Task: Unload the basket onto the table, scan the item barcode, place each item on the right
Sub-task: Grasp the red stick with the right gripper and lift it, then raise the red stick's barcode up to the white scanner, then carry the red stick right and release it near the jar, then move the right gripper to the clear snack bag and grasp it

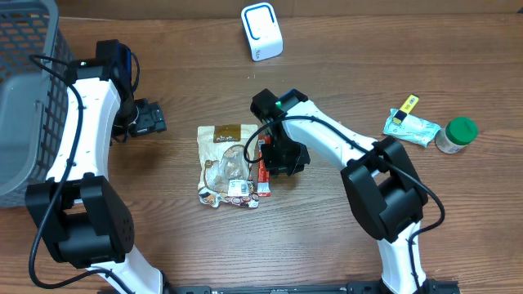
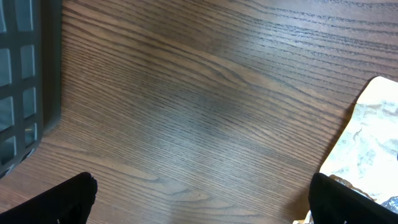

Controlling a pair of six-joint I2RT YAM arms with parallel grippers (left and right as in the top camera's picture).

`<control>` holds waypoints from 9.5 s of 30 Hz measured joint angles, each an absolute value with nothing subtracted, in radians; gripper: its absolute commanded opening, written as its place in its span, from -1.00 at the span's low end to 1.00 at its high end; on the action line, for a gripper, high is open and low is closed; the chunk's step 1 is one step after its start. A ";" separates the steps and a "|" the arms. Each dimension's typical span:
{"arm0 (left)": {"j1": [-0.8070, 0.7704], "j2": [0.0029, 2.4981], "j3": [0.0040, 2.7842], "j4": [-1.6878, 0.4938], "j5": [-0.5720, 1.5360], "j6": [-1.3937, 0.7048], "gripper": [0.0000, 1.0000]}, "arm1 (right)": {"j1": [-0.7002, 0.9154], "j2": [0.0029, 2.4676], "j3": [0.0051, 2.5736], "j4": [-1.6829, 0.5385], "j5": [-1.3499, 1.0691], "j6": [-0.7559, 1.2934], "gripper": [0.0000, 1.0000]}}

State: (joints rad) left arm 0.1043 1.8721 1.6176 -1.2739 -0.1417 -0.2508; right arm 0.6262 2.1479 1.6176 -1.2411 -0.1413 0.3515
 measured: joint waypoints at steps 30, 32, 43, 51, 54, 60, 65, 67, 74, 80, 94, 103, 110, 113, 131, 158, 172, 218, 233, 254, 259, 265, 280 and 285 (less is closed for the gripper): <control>0.104 1.872 1.618 -1.274 -0.142 -0.251 0.99 | 0.662 2.146 1.539 -1.036 -0.285 0.467 -0.49; 0.104 1.872 1.618 -1.274 -0.142 -0.251 0.99 | 0.669 2.133 1.509 -0.993 -0.291 0.474 -0.53; 0.104 1.872 1.618 -1.274 -0.142 -0.251 0.99 | 0.670 2.108 1.470 -1.012 -0.241 0.478 -0.90; 0.104 1.872 1.618 -1.274 -0.142 -0.251 1.00 | 0.577 2.103 1.469 -1.111 -0.191 0.483 -0.93; 0.104 1.872 1.618 -1.274 -0.142 -0.251 1.00 | 0.536 2.103 1.468 -1.114 -0.205 0.444 -0.93; 0.104 1.872 1.618 -1.274 -0.142 -0.251 1.00 | 0.463 2.104 1.475 -1.115 -0.378 0.279 -0.93; 0.104 1.872 1.618 -1.274 -0.142 -0.251 0.99 | 0.375 2.105 1.520 -1.103 -0.687 0.119 -0.93; 0.104 1.872 1.618 -1.274 -0.142 -0.251 1.00 | 0.347 2.105 1.524 -1.102 -0.792 0.072 -0.93; 0.104 1.872 1.618 -1.274 -0.142 -0.251 1.00 | 0.294 2.105 1.524 -1.088 -1.033 -0.021 -0.93; 0.104 1.872 1.618 -1.274 -0.142 -0.251 0.99 | 0.294 2.106 1.524 -0.957 -1.232 -0.036 -0.93; 0.104 1.872 1.618 -1.274 -0.141 -0.251 1.00 | 0.295 2.112 1.533 0.483 -1.407 0.917 -0.93; 0.104 1.872 1.618 -1.274 -0.142 -0.251 0.99 | 0.251 2.112 1.562 0.611 -1.225 1.445 -0.93; 0.104 1.872 1.618 -1.274 -0.142 -0.251 1.00 | 0.222 2.143 1.655 0.575 -1.102 1.522 -0.93; 0.104 1.872 1.618 -1.274 -0.142 -0.251 1.00 | 0.224 2.201 1.790 0.494 -1.092 1.537 -0.94; 0.104 1.872 1.618 -1.274 -0.142 -0.251 1.00 | 0.222 2.646 2.053 0.602 -1.081 1.560 -0.93; 0.104 1.872 1.618 -1.274 -0.142 -0.251 1.00 | 0.223 2.742 2.054 0.402 -1.111 1.404 -0.92; 0.104 1.872 1.618 -1.274 -0.142 -0.251 0.99 | 0.222 2.741 2.054 0.405 -1.121 1.406 -0.92; 0.104 1.872 1.618 -1.274 -0.142 -0.251 1.00 | 0.263 2.108 2.032 -1.314 -0.487 0.229 -0.92; 0.104 1.872 1.618 -1.274 -0.142 -0.251 0.99 | 0.250 2.107 1.525 -1.190 0.057 0.310 -0.93; 0.104 1.872 1.618 -1.274 -0.142 -0.251 0.99 | 0.023 2.102 1.478 -1.322 0.331 0.444 -0.24; 0.104 1.872 1.618 -1.274 -0.142 -0.251 1.00 | 0.090 2.058 1.645 -1.414 0.286 0.437 -0.01; 0.104 1.872 1.618 -1.274 -0.142 -0.251 0.99 | 0.250 1.936 1.763 -1.378 0.130 0.406 0.15; 0.104 1.872 1.618 -1.274 -0.142 -0.251 1.00 | 0.698 1.950 1.549 -0.772 -0.184 0.501 1.00; 0.104 1.872 1.618 -1.274 -0.142 -0.251 1.00 | 0.805 1.985 1.440 -0.670 -0.101 0.580 1.00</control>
